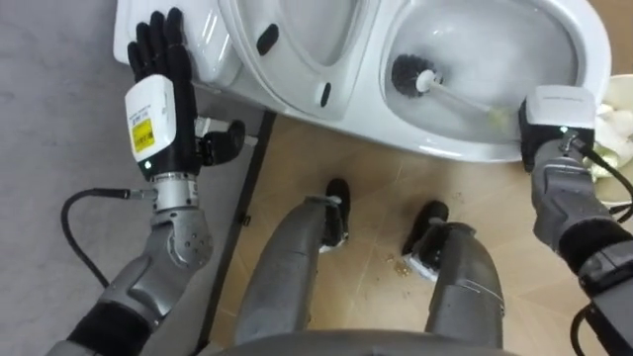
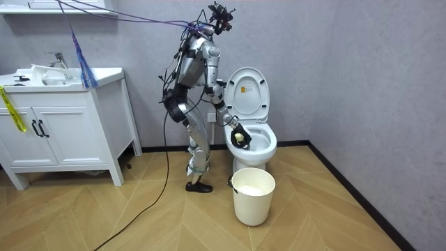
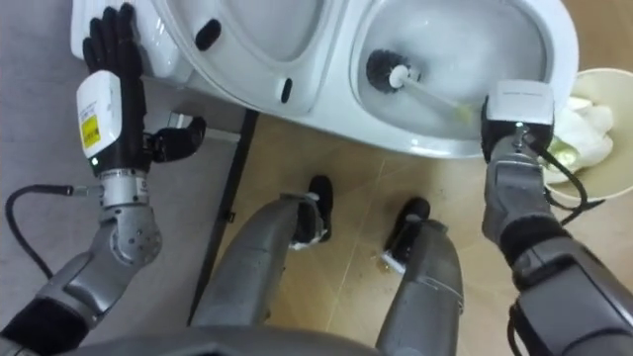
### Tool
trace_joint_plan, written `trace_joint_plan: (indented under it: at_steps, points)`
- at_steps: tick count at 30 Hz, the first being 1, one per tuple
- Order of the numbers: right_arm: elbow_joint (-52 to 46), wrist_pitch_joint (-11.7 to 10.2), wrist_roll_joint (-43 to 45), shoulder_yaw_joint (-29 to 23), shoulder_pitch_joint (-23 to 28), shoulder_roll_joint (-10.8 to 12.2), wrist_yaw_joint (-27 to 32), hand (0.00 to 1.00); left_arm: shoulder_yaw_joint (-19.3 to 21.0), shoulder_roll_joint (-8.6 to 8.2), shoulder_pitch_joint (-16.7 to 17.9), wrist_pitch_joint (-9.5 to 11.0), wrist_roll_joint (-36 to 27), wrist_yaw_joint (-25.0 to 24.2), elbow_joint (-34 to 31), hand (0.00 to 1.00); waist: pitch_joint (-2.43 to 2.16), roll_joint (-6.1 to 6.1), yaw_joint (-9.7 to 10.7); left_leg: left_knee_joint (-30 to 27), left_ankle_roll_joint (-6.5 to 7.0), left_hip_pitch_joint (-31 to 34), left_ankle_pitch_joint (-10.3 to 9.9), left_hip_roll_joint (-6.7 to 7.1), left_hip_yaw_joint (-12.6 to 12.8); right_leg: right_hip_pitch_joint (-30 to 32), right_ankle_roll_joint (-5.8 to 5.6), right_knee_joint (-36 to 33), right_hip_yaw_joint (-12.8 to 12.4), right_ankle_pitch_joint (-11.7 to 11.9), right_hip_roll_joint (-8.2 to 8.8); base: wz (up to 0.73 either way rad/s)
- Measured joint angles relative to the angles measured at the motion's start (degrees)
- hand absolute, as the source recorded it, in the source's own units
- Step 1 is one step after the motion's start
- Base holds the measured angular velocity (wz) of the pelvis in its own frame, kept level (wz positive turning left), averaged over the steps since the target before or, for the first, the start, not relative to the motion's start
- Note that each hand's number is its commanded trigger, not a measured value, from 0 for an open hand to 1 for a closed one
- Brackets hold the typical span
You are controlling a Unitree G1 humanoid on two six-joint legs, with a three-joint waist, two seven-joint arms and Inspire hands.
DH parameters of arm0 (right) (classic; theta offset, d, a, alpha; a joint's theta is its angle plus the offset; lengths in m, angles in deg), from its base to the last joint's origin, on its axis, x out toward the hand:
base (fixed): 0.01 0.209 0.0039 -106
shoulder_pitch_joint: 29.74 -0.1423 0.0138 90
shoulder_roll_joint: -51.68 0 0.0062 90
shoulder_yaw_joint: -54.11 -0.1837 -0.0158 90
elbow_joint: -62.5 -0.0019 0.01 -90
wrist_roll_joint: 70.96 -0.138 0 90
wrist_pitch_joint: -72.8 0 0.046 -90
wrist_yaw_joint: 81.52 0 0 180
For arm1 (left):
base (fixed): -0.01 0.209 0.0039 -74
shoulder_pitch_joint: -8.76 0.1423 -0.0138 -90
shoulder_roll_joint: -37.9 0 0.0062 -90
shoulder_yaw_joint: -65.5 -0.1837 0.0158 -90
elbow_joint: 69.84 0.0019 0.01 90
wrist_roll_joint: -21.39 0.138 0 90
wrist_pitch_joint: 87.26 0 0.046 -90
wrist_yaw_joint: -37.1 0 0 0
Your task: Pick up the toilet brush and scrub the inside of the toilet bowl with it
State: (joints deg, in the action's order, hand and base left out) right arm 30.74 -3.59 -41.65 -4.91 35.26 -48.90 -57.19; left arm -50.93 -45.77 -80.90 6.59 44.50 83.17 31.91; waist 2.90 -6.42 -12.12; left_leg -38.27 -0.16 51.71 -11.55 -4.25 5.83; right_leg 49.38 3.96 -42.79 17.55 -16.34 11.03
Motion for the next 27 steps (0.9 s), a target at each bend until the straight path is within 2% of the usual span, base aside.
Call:
trace_joint_plan:
  at_steps: [1, 2, 3, 4, 5, 6, 8, 10, 12, 16, 19, 20, 22, 24, 27]
  points:
    - [0.7, -1.0, -3.4, -1.3, -0.3, 0.1, 0.6, 1.0, -0.2, 0.19, -0.3, 0.0, 0.0, 0.0, -0.3, 0.0, 0.09, 0.3, 0.4, 0.1, 0.17, 0.3, 0.2, 0.2, 0.0, 0.3, -0.03, -0.2, 0.2, 0.0, 0.31, 0.3]
    - [2.1, -3.1, -9.6, -3.8, -1.3, 0.4, 1.3, 1.0, -0.2, 0.5, -0.5, 0.0, 0.0, 0.6, -1.4, 0.0, 0.56, 1.32, 1.1, 0.4, 0.48, 0.7, 0.8, 1.01, 0.2, 1.2, -0.21, -1.2, -0.2, -0.1, 1.26, 0.29]
    - [3.4, -4.7, -14.6, -6.1, -2.0, 0.4, 1.4, 1.0, 0.0, 0.52, -0.7, 0.0, 0.5, 0.8, -1.5, 0.0, 0.66, 1.61, 1.5, 0.3, 0.75, 1.3, 1.1, 1.23, 0.2, 2.0, -0.35, -2.0, -0.3, -0.2, 1.89, 0.23]
    - [4.0, -5.6, -15.9, -6.7, -2.1, 0.1, 1.3, 1.0, 0.1, 0.52, -0.8, 0.0, 1.5, 0.8, -1.6, 0.0, 0.58, 1.87, 1.7, 0.1, 0.84, 1.7, 1.1, 1.45, 0.2, 2.5, -0.41, -2.3, -0.4, -0.1, 2.1, 0.15]
    - [4.1, -6.9, -16.6, -7.9, -2.1, -0.1, 1.2, 1.0, 0.7, 0.53, -0.9, 0.0, 2.9, 0.8, -1.6, 0.0, 0.63, 2.37, 2.1, -0.3, 1.1, 2.4, 1.3, 2.05, 0.4, 3.4, -0.43, -3.2, -0.4, -0.2, 2.9, 0.09]
    - [4.1, -7.3, -16.6, -8.0, -2.2, -0.2, 1.2, 1.0, 0.9, 0.51, -0.9, 0.0, 3.4, 0.8, -1.8, 0.0, 0.63, 2.52, 2.3, -0.5, 1.25, 2.8, 1.3, 2.18, 0.4, 3.9, -0.58, -3.8, -0.5, -0.3, 3.25, 0.18]
    - [4.7, -8.6, -15.7, -8.1, -2.4, -0.7, 1.3, 1.0, 1.0, 0.31, -1.6, -0.3, 4.1, 0.3, -2.3, 0.0, 0.67, 3.0, 3.2, -1.0, 1.86, 3.6, 1.7, 3.29, 0.4, 5.1, -0.93, -5.4, -0.9, -0.6, 4.73, 0.18]
    - [5.7, -8.7, -13.5, -8.1, -2.7, -0.9, 1.3, 1.0, 1.0, 0.3, -2.1, -0.8, 5.0, -0.9, -2.3, 0.0, 0.68, 3.18, 3.2, -1.5, 2.16, 3.8, 1.7, 3.62, 0.7, 5.6, -1.15, -6.1, -1.5, -0.6, 5.02, 0.02]
    - [6.2, -8.3, -8.8, -8.1, -3.0, -0.9, 1.1, 1.0, 1.0, 0.22, -2.7, -1.0, 5.2, -2.3, -2.0, 0.0, 0.63, 3.1, 2.9, -1.5, 2.3, 3.6, 1.8, 3.88, 1.1, 5.6, -1.82, -6.1, -1.9, -0.4, 5.05, -0.05]
    - [5.7, -6.8, -0.3, -6.7, -3.0, -0.4, 0.4, 1.0, 1.0, -0.41, -3.3, -1.1, 5.8, -3.4, -1.6, 0.0, 0.38, 2.7, 1.7, -1.5, 2.73, 3.6, 2.1, 3.75, 1.3, 5.4, -1.52, -5.5, -1.6, 0.4, 4.73, -0.07]
    - [4.6, -4.1, 4.5, -5.7, -2.7, 0.4, -1.3, 1.0, 1.0, -1.23, -2.7, -1.5, 5.9, -4.3, -1.4, 0.0, -0.51, 1.04, 0.2, -1.0, 2.7, 3.2, 2.1, 2.62, 1.0, 3.8, -1.41, -2.4, -0.8, 1.9, 2.72, -0.2]
    - [4.0, -3.0, 4.9, -5.2, -2.4, 0.7, -1.8, 1.0, 0.6, -1.64, -2.3, -2.0, 5.8, -4.7, -1.4, 0.0, -0.63, -0.14, 0.1, -0.9, 2.59, 2.6, 2.1, 2.42, 0.3, 2.4, -1.43, -1.1, -0.1, 2.2, 2.17, -0.06]
    - [3.9, -1.2, 6.7, -5.1, -1.7, 2.2, -1.8, 1.0, 0.2, -1.96, -2.0, -2.6, 5.9, -5.2, -1.2, 0.0, -0.84, -0.75, 0.0, 0.4, 2.48, 1.4, 2.2, 2.25, 0.3, 1.1, -1.53, 0.4, 0.3, 2.6, 1.83, -0.02]
    - [3.3, 0.4, 9.3, -5.1, -0.5, 2.4, -2.0, 1.0, 0.3, -4.0, -1.8, -2.7, 6.5, -5.1, 0.4, 0.0, -0.98, -1.6, -1.0, 1.6, 2.34, -0.3, 2.3, 1.78, 0.5, -0.6, -1.64, 2.2, 0.4, 2.9, 1.0, -0.09]
    - [2.9, 1.9, 12.9, -5.1, 0.2, 3.6, -3.3, 1.0, 1.4, -5.69, -0.5, -2.5, 6.3, -5.0, 1.2, 0.0, -1.12, -2.25, -1.4, 2.8, 1.9, -1.8, 2.0, 0.82, 0.7, -2.4, -1.51, 4.5, 0.1, 3.4, -0.3, -0.15]
